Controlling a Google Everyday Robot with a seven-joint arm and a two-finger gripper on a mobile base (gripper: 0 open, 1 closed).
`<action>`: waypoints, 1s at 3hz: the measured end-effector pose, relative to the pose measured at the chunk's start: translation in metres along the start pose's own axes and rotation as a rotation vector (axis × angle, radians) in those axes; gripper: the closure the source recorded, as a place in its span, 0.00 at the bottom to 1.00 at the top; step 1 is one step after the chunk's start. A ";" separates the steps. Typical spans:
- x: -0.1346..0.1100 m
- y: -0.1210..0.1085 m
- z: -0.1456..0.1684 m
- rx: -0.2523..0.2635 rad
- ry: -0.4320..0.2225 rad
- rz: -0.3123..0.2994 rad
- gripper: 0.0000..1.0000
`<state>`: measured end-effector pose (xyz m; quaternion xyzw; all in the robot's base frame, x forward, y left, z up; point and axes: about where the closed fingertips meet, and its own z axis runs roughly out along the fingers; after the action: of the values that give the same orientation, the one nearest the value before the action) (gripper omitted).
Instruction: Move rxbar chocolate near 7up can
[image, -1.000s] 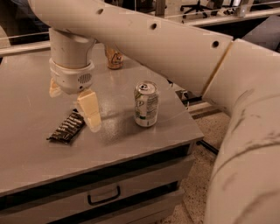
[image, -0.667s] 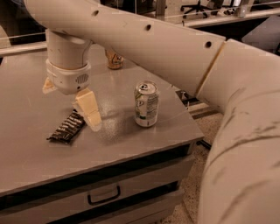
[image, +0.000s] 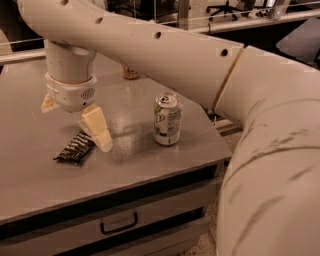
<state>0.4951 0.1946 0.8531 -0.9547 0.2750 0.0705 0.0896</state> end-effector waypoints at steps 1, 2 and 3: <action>-0.002 0.000 0.003 -0.003 -0.002 -0.003 0.00; -0.004 0.001 0.006 -0.007 -0.005 -0.002 0.15; -0.006 0.003 0.009 -0.012 -0.011 -0.001 0.39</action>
Offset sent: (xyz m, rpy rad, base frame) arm -0.0090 0.0004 -0.0071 -0.0138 0.0178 0.0023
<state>0.4874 0.1970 0.8448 -0.9550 0.2733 0.0776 0.0855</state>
